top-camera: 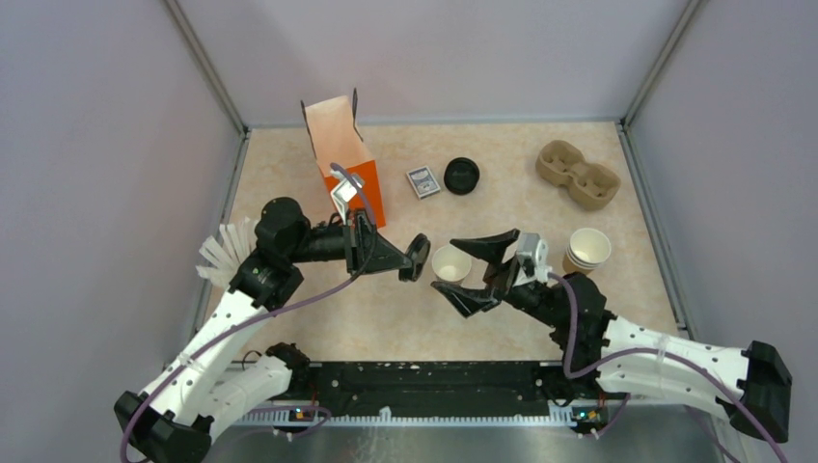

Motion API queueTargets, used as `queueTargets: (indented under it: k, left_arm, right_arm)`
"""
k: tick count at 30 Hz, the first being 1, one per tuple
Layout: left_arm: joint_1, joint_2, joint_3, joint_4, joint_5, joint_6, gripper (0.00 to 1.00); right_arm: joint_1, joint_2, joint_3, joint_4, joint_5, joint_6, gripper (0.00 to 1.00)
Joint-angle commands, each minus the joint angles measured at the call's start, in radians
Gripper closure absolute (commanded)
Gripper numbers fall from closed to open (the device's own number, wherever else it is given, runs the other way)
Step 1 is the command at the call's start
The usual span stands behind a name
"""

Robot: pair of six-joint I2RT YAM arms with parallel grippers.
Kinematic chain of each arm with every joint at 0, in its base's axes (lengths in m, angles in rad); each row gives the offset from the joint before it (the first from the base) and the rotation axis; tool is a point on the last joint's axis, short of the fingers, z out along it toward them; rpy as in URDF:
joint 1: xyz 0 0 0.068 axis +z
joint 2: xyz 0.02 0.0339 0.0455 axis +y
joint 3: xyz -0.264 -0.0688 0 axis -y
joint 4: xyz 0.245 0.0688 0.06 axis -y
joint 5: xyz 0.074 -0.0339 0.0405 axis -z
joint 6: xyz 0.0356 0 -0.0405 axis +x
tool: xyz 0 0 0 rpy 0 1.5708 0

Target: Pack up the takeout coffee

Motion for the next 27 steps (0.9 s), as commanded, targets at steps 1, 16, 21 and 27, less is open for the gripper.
queueTargets:
  k: [1,16,21,27]
  left_arm:
    - [-0.004,-0.023,-0.005,0.044,0.014,-0.02,1.0]
    - [-0.004,-0.055,-0.02,0.02,0.021,-0.006,1.0]
    - [-0.003,-0.058,-0.027,0.047,0.017,-0.027,1.0]
    - [-0.003,-0.063,-0.03,0.059,0.012,-0.036,1.0]
  right_arm:
    - [-0.002,0.031,0.031,0.138,-0.172,-0.328,0.1]
    - [0.059,0.244,0.094,0.243,-0.116,-0.63,0.09]
    - [0.075,0.284,0.086,0.305,-0.081,-0.668,0.08]
    - [0.082,0.306,0.095,0.334,-0.079,-0.671,0.09]
